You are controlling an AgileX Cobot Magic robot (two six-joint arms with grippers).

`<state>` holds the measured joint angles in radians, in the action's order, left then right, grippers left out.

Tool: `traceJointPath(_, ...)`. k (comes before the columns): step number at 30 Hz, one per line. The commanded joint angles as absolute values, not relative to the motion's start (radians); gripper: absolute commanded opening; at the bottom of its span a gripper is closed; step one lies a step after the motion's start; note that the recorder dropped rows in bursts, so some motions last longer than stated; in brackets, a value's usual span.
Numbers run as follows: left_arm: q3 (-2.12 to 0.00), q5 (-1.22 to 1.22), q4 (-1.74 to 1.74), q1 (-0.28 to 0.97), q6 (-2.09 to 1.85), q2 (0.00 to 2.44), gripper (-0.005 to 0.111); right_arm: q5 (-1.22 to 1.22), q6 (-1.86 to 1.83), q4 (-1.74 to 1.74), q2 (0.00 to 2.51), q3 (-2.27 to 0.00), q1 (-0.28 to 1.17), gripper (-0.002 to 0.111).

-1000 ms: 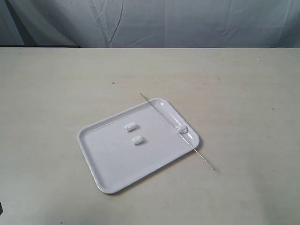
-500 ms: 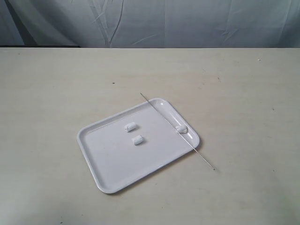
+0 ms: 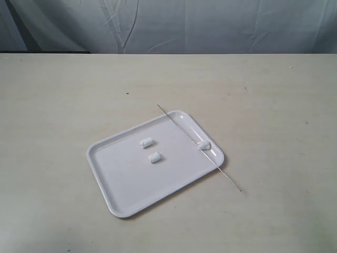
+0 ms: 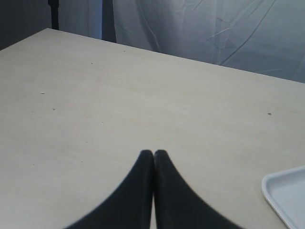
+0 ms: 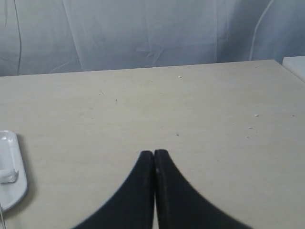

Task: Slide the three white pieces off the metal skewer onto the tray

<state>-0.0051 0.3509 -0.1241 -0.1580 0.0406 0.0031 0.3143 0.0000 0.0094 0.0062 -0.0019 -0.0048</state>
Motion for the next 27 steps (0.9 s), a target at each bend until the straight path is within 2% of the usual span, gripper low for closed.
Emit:
traceJointPath(1,0.000,0.337,-0.112,-0.159,0.049,0.000,0.000,0.327,0.000,-0.014,0.000,0.000,-0.009,-0.001)
traceJointPath(27,0.000,0.337,-0.110,-0.159,0.044,0.000,0.000,0.362,0.000,-0.033,0.000,0.000,-0.009,-0.001)
